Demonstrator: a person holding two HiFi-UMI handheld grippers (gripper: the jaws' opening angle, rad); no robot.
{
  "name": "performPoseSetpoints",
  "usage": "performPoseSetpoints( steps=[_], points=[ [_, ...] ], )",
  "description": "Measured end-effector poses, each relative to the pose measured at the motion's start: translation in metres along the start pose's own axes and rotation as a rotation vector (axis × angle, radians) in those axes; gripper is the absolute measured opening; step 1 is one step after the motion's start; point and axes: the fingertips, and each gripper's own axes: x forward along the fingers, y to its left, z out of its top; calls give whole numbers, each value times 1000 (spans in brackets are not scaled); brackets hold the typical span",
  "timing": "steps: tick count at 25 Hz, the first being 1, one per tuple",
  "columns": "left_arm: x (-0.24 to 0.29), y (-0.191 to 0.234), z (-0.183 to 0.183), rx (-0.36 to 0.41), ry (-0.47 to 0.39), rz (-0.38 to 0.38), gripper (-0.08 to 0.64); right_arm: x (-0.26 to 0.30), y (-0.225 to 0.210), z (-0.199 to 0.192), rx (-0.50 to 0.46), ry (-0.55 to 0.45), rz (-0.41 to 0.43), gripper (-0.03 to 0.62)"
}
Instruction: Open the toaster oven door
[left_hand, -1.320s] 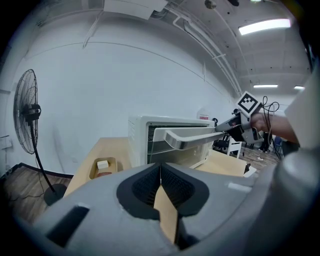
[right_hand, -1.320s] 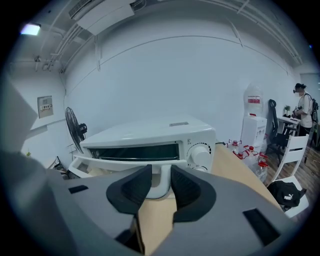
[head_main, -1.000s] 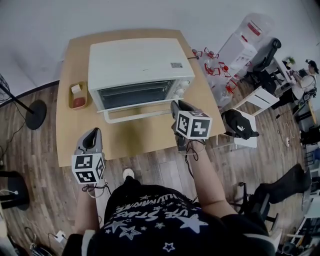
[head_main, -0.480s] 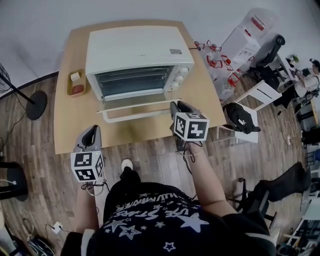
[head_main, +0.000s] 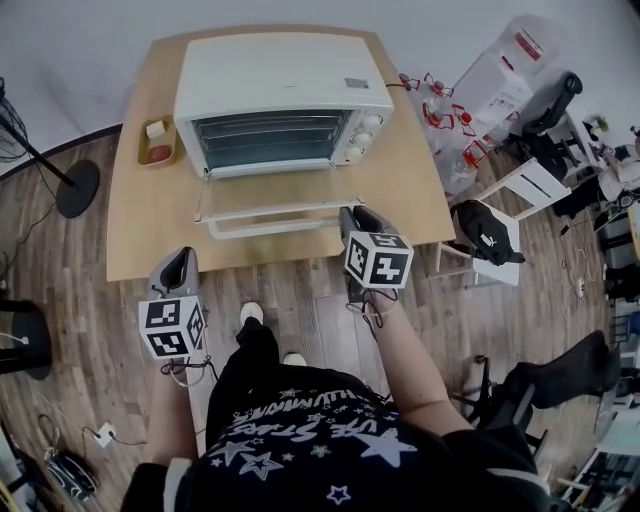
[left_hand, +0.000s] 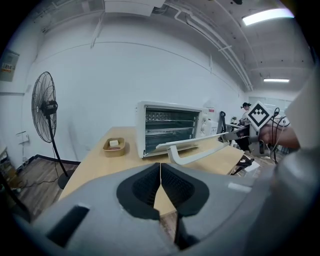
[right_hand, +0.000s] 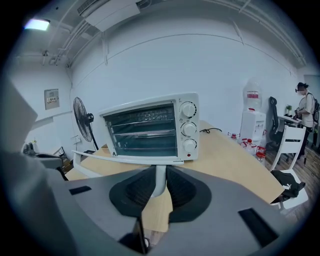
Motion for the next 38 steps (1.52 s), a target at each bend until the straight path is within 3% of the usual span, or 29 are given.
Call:
performPoseSetpoints(
  steps=[11, 24, 38],
  points=[
    [-9, -9, -24, 0, 43, 6, 21, 0, 1, -39, -6, -101, 13, 71],
    [-12, -20, -42, -6, 75, -12, 21, 11, -4, -98, -21, -26, -2, 69],
    [-13, -18, -53, -23, 87, 0, 21, 24, -8, -130, -28, 55, -12, 69]
  ],
)
